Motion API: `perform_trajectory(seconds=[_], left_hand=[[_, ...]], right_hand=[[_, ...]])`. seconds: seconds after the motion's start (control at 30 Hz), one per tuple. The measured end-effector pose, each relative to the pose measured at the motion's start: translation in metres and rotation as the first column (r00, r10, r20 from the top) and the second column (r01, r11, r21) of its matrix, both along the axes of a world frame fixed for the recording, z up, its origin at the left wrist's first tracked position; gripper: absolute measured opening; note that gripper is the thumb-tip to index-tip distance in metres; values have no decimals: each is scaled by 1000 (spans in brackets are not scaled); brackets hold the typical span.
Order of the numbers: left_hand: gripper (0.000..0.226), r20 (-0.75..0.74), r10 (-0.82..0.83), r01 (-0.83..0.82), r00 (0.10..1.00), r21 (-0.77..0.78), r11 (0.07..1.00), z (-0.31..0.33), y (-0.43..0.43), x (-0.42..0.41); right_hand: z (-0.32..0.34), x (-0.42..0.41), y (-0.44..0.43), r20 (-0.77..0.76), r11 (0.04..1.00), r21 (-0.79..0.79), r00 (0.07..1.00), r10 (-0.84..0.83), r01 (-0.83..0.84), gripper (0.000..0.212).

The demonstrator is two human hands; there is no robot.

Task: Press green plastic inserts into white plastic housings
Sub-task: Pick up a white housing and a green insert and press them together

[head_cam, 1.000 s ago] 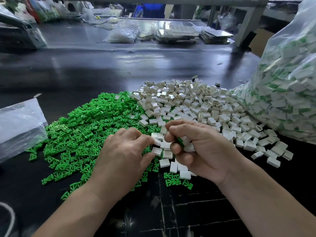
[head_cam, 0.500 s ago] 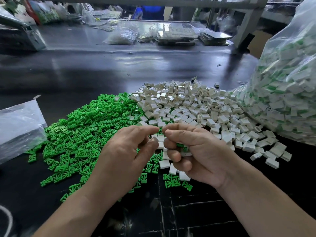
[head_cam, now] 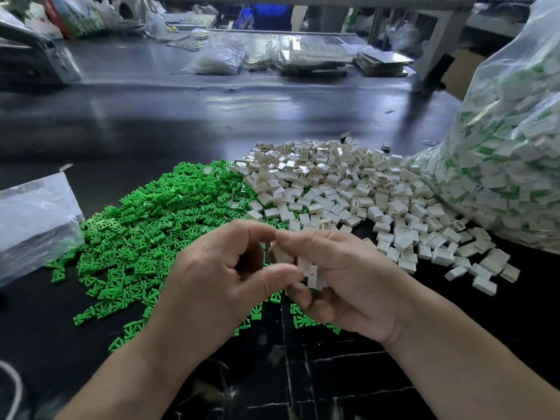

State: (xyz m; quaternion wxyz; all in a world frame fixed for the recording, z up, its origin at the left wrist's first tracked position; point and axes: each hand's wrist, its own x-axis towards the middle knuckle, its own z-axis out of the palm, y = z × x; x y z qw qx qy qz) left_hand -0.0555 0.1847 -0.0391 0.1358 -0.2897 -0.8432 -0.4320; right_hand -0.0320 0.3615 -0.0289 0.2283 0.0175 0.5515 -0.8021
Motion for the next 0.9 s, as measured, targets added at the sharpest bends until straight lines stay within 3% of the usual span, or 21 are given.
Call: perform_trajectory(seconds=[0.07, 0.17, 0.23, 0.3, 0.47, 0.67, 0.73, 0.8, 0.9], left_hand=[[47, 8, 91, -90, 996, -91, 992, -4, -9, -8], [68, -56, 242, -238, 969, -483, 842, -8, -22, -19], [70, -47, 264, -232, 963, -642, 731, -12, -23, -21], [59, -47, 235, -203, 971, -682, 703, -13, -19, -20], [20, -102, 168, -196, 980, -579, 791, -16, -14, -23], [12, -129, 130, -178, 983, -520, 835, -20, -16, -25], [13, -128, 155, -198, 980, -474, 858, -22, -17, -27], [12, -53, 199, -205, 979, -341, 917, -22, -17, -26], [18, 357, 139, -182, 924, 91, 979, -20, -17, -24]], right_hand=[[2, -2, 4, 11, 996, -57, 998, -64, 64, 23], [3, -6, 11, 33, 980, -76, 982, -184, 186, 25], [2, -8, 12, 30, 973, -43, 973, -227, 228, 26], [1, -8, 9, 12, 971, -6, 970, -241, 241, 31], [-1, -7, 8, -5, 956, 32, 957, -290, 290, 23], [-3, -8, 8, 22, 966, 27, 966, -259, 258, 7], [-4, -9, 8, 24, 968, 31, 968, -248, 247, 15], [-3, -9, 9, 20, 968, 35, 968, -249, 249, 17], [-3, -8, 8, -5, 972, 28, 972, -235, 235, 11]])
